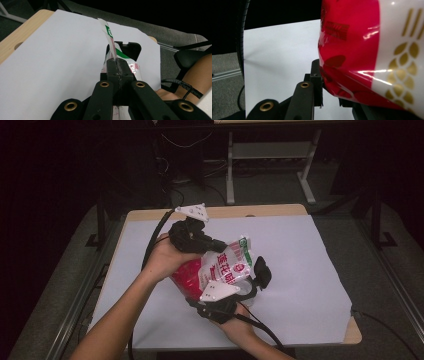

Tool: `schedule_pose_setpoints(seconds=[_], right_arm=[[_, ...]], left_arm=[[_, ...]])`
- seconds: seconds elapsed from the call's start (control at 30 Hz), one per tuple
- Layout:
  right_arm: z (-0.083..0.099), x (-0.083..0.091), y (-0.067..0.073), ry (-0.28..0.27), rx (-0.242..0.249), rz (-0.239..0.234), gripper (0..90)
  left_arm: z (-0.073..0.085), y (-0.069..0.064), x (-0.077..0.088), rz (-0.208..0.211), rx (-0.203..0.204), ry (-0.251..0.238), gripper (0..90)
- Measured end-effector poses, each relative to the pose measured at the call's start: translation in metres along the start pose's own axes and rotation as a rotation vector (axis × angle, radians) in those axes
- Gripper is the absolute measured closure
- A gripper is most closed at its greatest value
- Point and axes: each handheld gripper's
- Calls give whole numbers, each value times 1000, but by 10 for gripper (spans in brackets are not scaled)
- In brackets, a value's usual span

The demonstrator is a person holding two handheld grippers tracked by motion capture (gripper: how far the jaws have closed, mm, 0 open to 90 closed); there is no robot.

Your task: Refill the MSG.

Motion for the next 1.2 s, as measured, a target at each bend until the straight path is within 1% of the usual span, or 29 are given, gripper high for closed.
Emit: schedule_pose_setpoints(seconds=[0.03, 0.1, 0.17, 0.2, 0.27, 0.37, 0.53, 0.6, 0.63, 0.67, 0.73, 0.77, 0.83, 0.93, 1.03, 1.07, 1.1, 1.2], right_arm=[[0, 0, -1, -3, -6, -1, 768], [1, 1, -1, -4, -17, 3, 768], [0, 1, -1, -5, -20, 11, 768], [1, 1, 0, -6, -21, 14, 768], [1, 1, 1, -11, -20, 31, 768], [1, 1, 3, -12, -11, 46, 768], [1, 2, 8, -14, 24, 75, 769], [1, 2, 8, -11, 20, 71, 769], [1, 2, 8, -11, 22, 69, 769], [1, 2, 8, -12, 24, 67, 769], [1, 3, 9, -10, 41, 65, 769], [1, 3, 9, -11, 43, 58, 770], [2, 3, 10, -11, 59, 51, 770], [2, 3, 10, -9, 55, 47, 769], [3, 3, 10, -12, 48, 43, 769], [3, 3, 10, -14, 44, 40, 769], [4, 3, 10, -15, 44, 41, 769], [4, 3, 10, -19, 42, 48, 769]], left_arm=[[0, 0, 0, 0, 5, -9, 900], [-1, 0, -1, 5, 3, -5, 900], [-2, -1, -3, 7, 5, 0, 900], [-2, -1, -3, 10, -1, 4, 900], [-3, -1, -3, 11, 2, 0, 900], [-3, -2, -3, 11, 6, -2, 900], [-4, -1, -4, -5, 13, 1, 900], [-4, -1, -5, -2, 15, 11, 900], [-4, -1, -7, -10, 15, 14, 900], [-5, -1, -8, -10, 24, 20, 900], [-5, 0, -10, -7, 20, 43, 900], [-5, 0, -11, -10, 19, 49, 900], [-5, 1, -13, -13, 30, 57, 900], [-5, 2, -15, -15, 36, 68, 900], [-5, 1, -19, -10, 31, 89, 900], [-6, 1, -20, -7, 22, 101, 900], [-6, 0, -21, -8, 27, 99, 900], [-8, -1, -25, -2, 16, 112, 900]])
Point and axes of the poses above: each handheld gripper's, and its own axes: x roughly backward along the jaws, z roughly out of its underside, y roughly to its left, and after that the axes turned 15 degrees about -y, right-handed
